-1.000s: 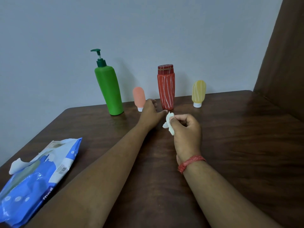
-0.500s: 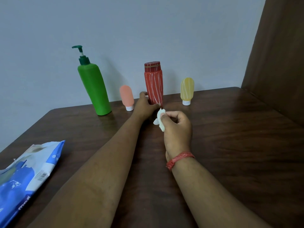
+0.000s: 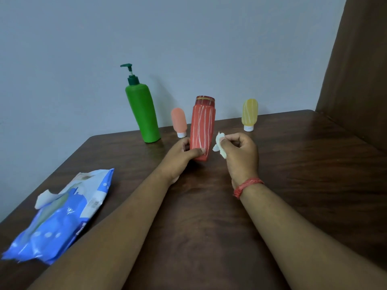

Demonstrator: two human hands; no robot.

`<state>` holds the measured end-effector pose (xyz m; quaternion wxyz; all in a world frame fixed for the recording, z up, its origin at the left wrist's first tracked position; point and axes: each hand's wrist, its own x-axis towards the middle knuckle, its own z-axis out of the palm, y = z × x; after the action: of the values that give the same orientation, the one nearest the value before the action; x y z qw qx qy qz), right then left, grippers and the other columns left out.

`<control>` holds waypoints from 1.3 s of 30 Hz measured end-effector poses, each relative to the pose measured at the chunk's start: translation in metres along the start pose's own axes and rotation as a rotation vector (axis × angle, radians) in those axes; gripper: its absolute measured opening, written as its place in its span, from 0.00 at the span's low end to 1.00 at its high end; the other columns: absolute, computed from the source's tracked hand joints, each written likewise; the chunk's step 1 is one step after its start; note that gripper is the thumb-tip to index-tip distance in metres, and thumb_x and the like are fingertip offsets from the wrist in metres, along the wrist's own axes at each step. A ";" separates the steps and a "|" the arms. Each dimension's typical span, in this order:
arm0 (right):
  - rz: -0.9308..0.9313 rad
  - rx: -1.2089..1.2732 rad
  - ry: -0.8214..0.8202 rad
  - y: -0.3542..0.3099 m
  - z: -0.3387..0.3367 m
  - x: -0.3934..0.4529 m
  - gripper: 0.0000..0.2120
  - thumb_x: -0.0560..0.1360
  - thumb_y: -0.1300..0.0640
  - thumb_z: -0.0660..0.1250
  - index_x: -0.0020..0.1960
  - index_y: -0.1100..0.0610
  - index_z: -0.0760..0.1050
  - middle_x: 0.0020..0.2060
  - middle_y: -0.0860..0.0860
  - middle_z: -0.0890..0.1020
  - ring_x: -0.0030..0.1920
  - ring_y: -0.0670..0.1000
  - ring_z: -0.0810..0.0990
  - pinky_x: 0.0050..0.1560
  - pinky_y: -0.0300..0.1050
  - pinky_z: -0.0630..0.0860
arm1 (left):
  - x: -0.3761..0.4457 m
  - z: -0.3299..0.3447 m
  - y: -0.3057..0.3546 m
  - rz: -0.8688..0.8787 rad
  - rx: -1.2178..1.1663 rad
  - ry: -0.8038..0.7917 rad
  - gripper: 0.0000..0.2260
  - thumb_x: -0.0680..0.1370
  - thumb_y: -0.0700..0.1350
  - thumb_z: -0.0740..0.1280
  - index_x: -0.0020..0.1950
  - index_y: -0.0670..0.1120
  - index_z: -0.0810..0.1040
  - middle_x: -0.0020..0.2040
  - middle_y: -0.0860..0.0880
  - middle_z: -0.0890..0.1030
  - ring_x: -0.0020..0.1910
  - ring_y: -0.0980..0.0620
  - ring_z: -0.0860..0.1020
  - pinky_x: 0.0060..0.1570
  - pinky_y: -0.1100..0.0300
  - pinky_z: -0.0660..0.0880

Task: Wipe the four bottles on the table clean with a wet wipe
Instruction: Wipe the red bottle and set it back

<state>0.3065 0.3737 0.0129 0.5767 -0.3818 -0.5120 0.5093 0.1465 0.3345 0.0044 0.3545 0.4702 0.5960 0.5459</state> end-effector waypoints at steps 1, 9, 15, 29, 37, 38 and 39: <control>-0.021 -0.044 -0.032 -0.001 0.001 -0.002 0.05 0.75 0.55 0.73 0.43 0.56 0.80 0.36 0.49 0.85 0.39 0.46 0.84 0.40 0.44 0.80 | -0.013 -0.003 0.001 -0.011 -0.037 0.005 0.15 0.77 0.39 0.72 0.62 0.45 0.76 0.58 0.47 0.83 0.56 0.53 0.82 0.57 0.61 0.76; -0.235 -0.226 -0.124 -0.015 0.002 -0.022 0.05 0.77 0.54 0.72 0.43 0.52 0.78 0.39 0.48 0.83 0.42 0.46 0.83 0.39 0.42 0.78 | -0.091 -0.021 0.003 0.007 -0.161 0.006 0.11 0.78 0.35 0.69 0.59 0.45 0.77 0.55 0.47 0.84 0.55 0.52 0.81 0.57 0.60 0.76; -0.541 -0.290 0.003 -0.033 -0.009 -0.025 0.05 0.77 0.61 0.69 0.48 0.52 0.76 0.46 0.49 0.80 0.46 0.47 0.81 0.45 0.47 0.81 | -0.104 -0.022 0.004 -0.010 -0.073 -0.104 0.22 0.74 0.47 0.74 0.66 0.51 0.73 0.64 0.49 0.81 0.65 0.50 0.79 0.68 0.50 0.73; -0.911 -0.646 -0.238 -0.020 0.000 -0.037 0.07 0.79 0.60 0.67 0.54 0.61 0.80 0.53 0.55 0.80 0.55 0.52 0.79 0.55 0.48 0.79 | -0.102 -0.021 0.004 0.033 0.023 -0.122 0.24 0.75 0.51 0.73 0.68 0.55 0.67 0.67 0.53 0.77 0.67 0.55 0.76 0.72 0.49 0.70; -0.913 -0.689 -0.092 -0.027 -0.007 -0.030 0.06 0.78 0.60 0.68 0.53 0.59 0.81 0.51 0.54 0.83 0.54 0.53 0.79 0.56 0.42 0.71 | -0.102 -0.025 0.003 0.006 0.096 -0.172 0.34 0.73 0.56 0.73 0.75 0.52 0.64 0.71 0.52 0.74 0.70 0.53 0.73 0.72 0.47 0.69; -0.931 -0.720 -0.147 -0.024 -0.005 -0.033 0.06 0.78 0.60 0.69 0.53 0.59 0.81 0.51 0.54 0.83 0.53 0.53 0.79 0.56 0.40 0.69 | -0.103 -0.025 0.004 0.000 0.051 -0.160 0.33 0.73 0.55 0.74 0.74 0.51 0.65 0.70 0.52 0.75 0.70 0.53 0.74 0.72 0.47 0.70; -0.955 -0.741 -0.188 -0.022 -0.002 -0.035 0.06 0.77 0.60 0.69 0.53 0.59 0.81 0.51 0.54 0.83 0.53 0.53 0.79 0.56 0.40 0.69 | -0.103 -0.027 0.004 -0.010 0.017 -0.148 0.32 0.73 0.54 0.74 0.74 0.51 0.65 0.70 0.51 0.76 0.69 0.53 0.74 0.72 0.47 0.70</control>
<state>0.3147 0.3357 0.0266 0.5225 -0.2387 -0.8184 0.0143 0.1535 0.2286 0.0029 0.3964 0.5092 0.5749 0.5030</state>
